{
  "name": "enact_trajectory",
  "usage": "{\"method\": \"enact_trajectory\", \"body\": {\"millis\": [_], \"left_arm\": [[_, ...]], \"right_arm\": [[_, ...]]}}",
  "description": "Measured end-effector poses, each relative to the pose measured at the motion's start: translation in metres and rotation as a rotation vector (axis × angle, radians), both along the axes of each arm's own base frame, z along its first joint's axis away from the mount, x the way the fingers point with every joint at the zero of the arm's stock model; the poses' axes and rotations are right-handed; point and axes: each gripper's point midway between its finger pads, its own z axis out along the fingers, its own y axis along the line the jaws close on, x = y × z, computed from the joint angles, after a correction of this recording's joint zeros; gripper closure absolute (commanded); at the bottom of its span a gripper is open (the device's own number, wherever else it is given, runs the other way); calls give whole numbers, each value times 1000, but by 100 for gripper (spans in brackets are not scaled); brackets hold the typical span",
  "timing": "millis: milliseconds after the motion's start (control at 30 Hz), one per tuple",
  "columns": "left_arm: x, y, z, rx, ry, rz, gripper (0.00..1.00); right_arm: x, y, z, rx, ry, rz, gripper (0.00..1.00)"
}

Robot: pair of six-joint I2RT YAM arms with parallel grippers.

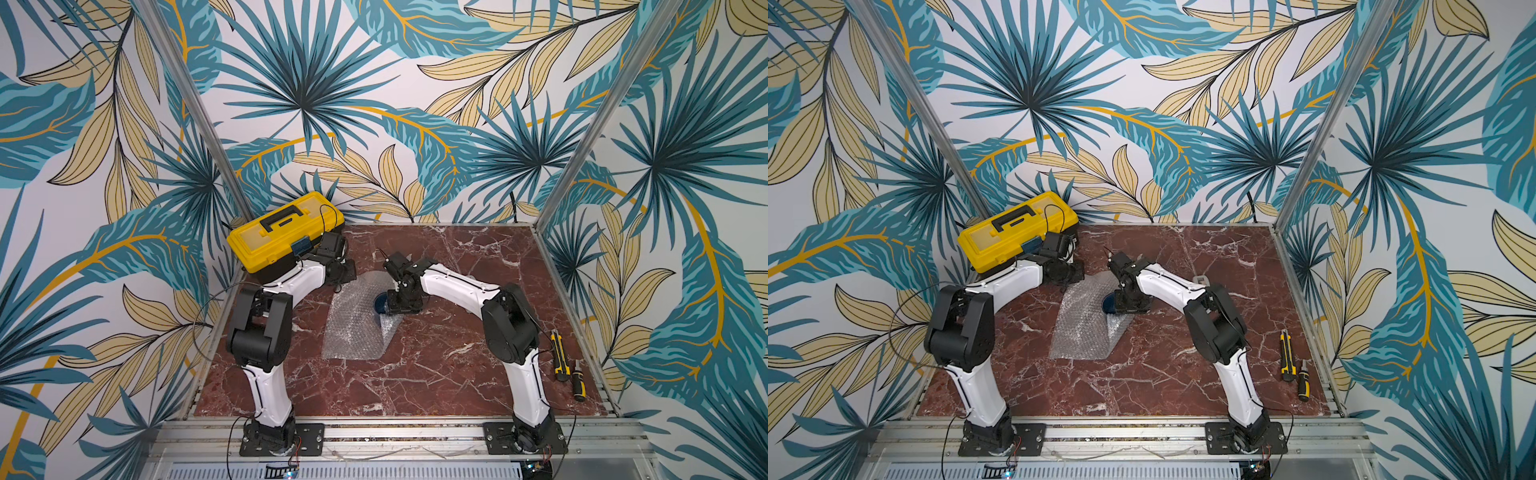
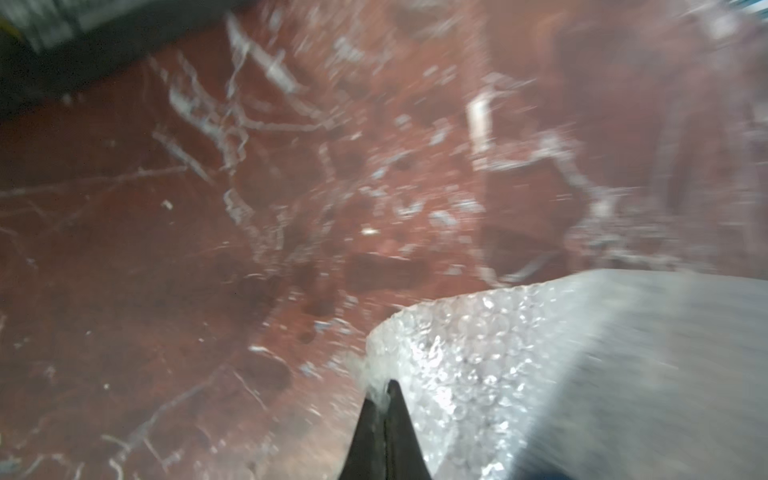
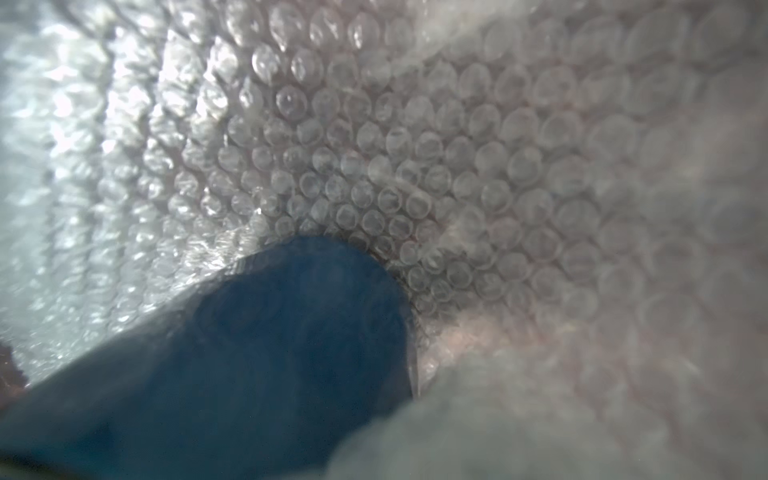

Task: Wrap mugs in bubble wrap
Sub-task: Wrap the mug in bubble wrap.

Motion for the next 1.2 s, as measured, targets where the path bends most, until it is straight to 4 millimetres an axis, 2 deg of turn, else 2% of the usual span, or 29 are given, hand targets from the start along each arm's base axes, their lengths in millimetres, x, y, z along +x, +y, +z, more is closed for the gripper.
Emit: {"method": "enact_trajectory", "body": {"millis": [100, 200, 367, 500, 600, 867, 967, 1167, 1200], "left_arm": [[-17, -23, 37, -80, -64, -57, 100], [-42, -45, 51, -145, -70, -114, 100], [-91, -76, 31, -226, 25, -187, 100], [-115, -98, 19, -260, 79, -231, 100], [-122, -107, 14, -273, 92, -241, 100], [-126, -113, -5, -262, 112, -242, 100], [-126, -115, -11, -252, 113, -246, 100], [-126, -117, -11, -246, 101, -257, 100], [-126, -118, -11, -246, 99, -259, 100]], "right_arm": [[0, 0, 0, 0, 0, 0, 53], [0, 0, 0, 1, 0, 0, 53], [0, 1, 0, 5, 0, 0, 53], [0, 2, 0, 10, 1, -2, 52], [-1, 0, -2, 6, 7, -8, 50], [-8, -5, 6, 24, 9, -32, 38], [-14, -9, 21, 39, -7, -42, 36], [-16, -13, 63, 92, -70, -63, 33], [-16, -14, 70, 103, -80, -68, 30]]}}
